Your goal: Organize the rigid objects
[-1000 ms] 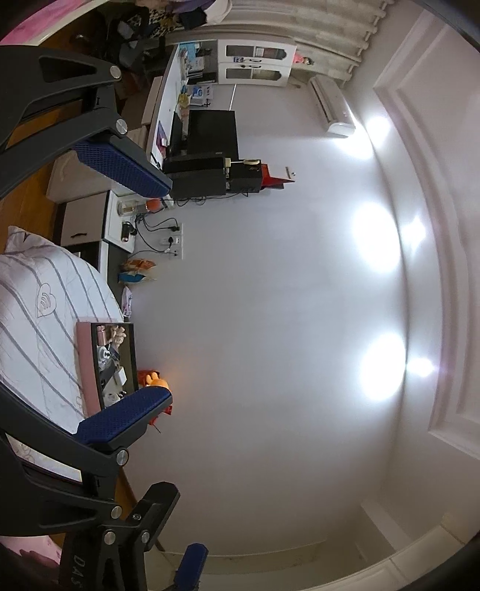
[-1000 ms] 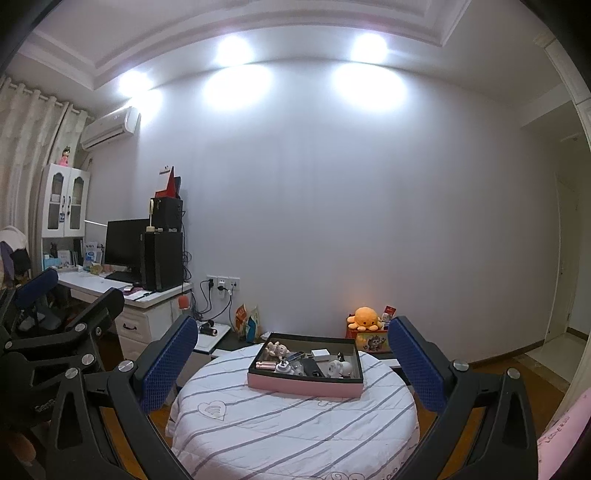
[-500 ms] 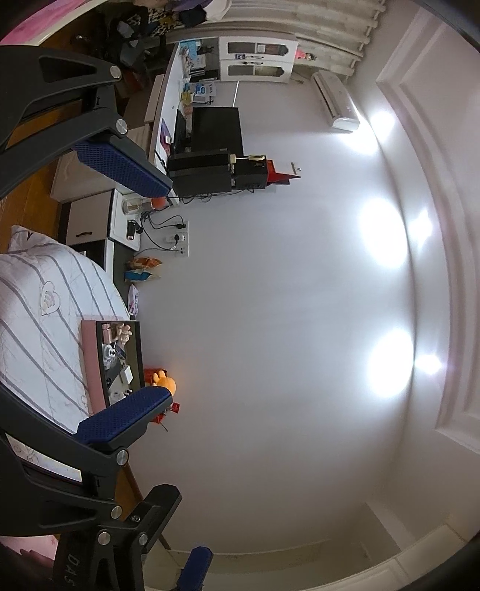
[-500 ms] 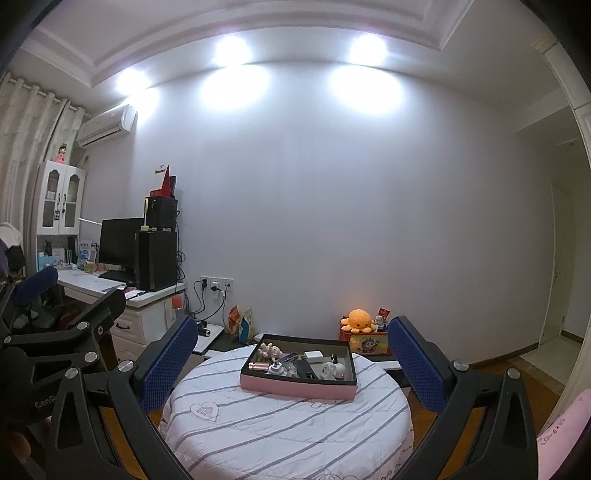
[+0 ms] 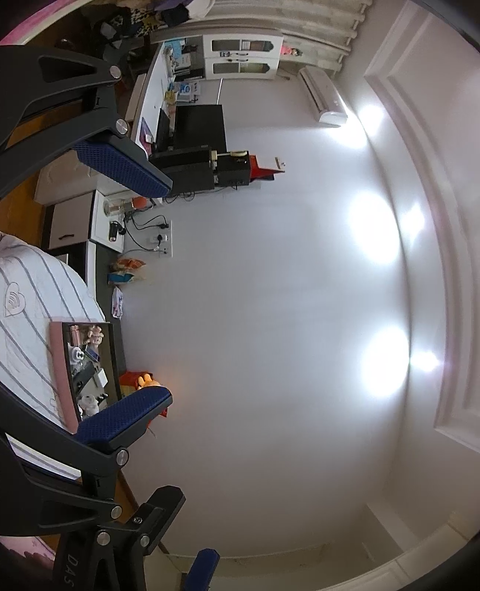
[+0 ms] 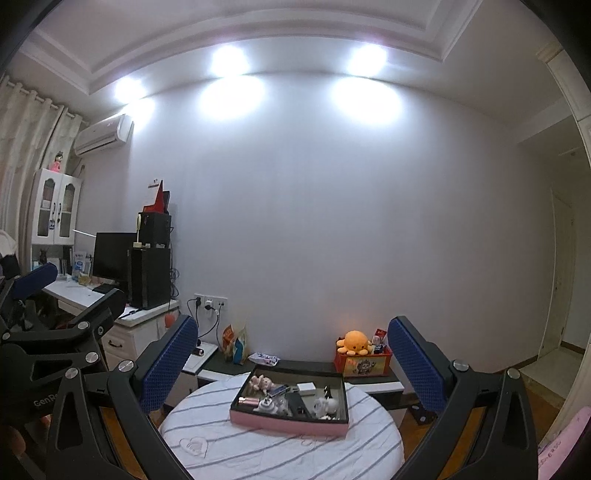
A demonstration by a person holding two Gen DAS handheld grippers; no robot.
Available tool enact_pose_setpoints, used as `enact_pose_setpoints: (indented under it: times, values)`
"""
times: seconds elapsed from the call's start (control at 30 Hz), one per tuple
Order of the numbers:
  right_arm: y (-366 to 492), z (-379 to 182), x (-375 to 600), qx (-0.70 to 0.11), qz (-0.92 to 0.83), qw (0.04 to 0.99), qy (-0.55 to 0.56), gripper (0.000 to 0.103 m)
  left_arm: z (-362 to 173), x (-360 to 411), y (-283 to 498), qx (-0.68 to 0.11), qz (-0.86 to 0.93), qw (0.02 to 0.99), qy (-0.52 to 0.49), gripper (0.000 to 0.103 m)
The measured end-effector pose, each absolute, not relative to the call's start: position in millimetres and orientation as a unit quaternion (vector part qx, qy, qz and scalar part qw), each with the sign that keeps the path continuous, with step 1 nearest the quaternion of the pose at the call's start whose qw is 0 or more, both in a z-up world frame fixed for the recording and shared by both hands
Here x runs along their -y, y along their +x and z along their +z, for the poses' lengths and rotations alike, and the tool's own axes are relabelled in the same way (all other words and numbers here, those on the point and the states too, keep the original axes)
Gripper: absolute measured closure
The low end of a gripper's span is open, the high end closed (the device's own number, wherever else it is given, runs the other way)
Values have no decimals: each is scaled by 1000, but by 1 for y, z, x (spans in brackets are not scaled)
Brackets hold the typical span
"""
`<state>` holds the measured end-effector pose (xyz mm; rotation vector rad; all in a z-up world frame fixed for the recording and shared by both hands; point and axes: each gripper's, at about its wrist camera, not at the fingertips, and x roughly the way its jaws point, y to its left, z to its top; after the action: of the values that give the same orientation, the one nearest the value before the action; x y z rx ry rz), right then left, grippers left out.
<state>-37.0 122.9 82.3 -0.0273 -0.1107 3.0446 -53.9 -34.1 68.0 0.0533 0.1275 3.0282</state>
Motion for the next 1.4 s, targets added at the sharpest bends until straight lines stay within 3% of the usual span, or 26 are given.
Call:
enact_pose_setpoints:
  times: [1.4]
  values:
    - [-99, 101, -133, 30, 998, 46, -5, 0, 82, 24, -114, -24, 999, 35, 25, 0]
